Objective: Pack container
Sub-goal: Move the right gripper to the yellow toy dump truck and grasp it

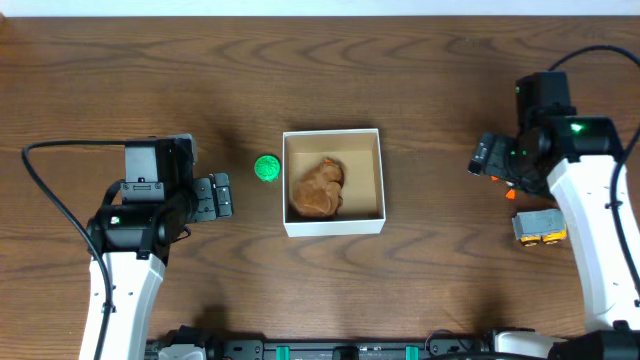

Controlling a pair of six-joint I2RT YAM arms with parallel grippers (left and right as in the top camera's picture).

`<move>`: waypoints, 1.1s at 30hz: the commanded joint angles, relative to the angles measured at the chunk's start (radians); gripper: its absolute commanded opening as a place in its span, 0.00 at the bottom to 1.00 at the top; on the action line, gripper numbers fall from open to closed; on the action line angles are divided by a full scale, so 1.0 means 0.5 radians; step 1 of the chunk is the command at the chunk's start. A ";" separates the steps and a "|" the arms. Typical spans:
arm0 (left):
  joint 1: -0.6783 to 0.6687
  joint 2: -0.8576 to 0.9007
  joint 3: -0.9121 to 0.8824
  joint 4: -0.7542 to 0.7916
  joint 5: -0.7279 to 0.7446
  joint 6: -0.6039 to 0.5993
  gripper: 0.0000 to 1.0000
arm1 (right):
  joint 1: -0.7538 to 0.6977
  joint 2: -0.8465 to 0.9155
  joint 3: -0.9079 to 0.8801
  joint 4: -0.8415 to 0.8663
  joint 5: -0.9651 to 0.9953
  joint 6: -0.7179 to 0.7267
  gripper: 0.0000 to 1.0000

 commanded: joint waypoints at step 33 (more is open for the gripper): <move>0.008 0.000 0.025 0.002 0.014 -0.027 0.98 | -0.748 0.001 -0.888 0.684 -0.026 0.764 0.99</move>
